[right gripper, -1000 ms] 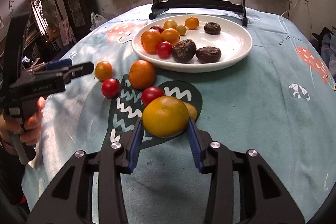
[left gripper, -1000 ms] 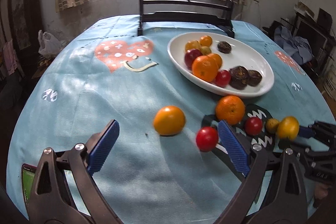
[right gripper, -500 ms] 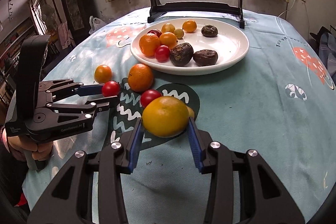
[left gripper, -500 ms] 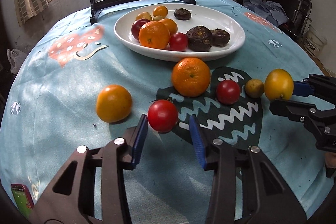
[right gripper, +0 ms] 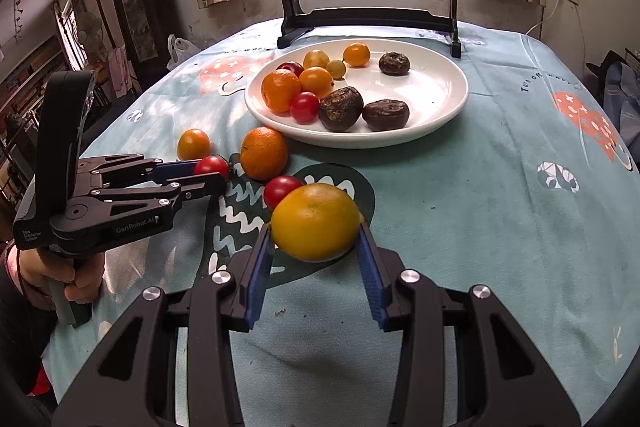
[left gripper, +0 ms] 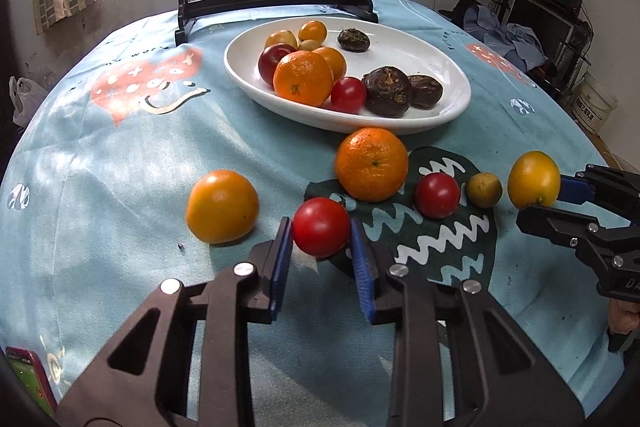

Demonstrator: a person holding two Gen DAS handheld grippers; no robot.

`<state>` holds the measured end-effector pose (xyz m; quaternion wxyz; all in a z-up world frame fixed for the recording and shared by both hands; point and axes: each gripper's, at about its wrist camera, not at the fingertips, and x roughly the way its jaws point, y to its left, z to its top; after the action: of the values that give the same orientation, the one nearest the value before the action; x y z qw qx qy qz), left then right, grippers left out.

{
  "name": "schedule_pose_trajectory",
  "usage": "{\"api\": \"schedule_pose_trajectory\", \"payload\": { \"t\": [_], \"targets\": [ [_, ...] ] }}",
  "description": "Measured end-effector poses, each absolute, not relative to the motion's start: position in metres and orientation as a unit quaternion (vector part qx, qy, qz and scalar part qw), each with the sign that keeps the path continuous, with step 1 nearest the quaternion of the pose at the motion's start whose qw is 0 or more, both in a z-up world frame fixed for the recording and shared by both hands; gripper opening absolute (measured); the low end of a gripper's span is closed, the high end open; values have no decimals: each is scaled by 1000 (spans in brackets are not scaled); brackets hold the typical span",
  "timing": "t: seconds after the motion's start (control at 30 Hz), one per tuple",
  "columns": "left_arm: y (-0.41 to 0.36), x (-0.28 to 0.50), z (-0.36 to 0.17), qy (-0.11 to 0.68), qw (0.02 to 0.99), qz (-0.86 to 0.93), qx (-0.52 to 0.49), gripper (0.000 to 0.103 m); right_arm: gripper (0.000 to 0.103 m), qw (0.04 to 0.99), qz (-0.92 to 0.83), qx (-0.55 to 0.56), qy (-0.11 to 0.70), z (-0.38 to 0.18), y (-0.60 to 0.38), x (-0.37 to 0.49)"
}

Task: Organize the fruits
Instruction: 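Grasp a red tomato with the left tool while the right tool holds the citrus, then carry the citrus and red tomato onto the white plate and release both, then grasp a small yellow fruit with the right tool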

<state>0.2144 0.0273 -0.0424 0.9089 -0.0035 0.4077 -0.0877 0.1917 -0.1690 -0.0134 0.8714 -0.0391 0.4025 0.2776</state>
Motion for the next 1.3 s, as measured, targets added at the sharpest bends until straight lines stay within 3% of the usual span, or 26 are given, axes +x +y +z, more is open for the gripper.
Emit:
{"api": "schedule_pose_trajectory", "payload": {
  "t": [0.27, 0.67, 0.7, 0.73, 0.77, 0.87, 0.97, 1.3],
  "targets": [
    [23, 204, -11, 354, 930, -94, -13, 29, 42, 885, 285, -23, 368, 0, -174, 196],
    [-5, 288, 15, 330, 938, -99, -33, 31, 43, 913, 233, 19, 334, 11, -168, 299],
    [-6, 293, 14, 335, 938, -90, -31, 41, 47, 913, 227, 18, 338, 9, -167, 305],
    [-5, 293, 14, 340, 937, -78, -30, 74, 49, 914, 221, 19, 340, 8, -169, 307],
    [-2, 290, 16, 333, 940, -65, -30, 82, 49, 913, 219, 23, 344, 7, -171, 307],
    [8, 273, 26, 305, 951, -53, -21, 85, 49, 908, 239, 32, 343, 11, -179, 298],
    [21, 257, 32, 301, 953, -33, -31, 97, 49, 908, 250, 21, 336, 16, -179, 284],
    [54, 215, 3, 328, 944, 30, -20, 98, 49, 879, 293, -39, 375, -8, -164, 230]
  ]
}}
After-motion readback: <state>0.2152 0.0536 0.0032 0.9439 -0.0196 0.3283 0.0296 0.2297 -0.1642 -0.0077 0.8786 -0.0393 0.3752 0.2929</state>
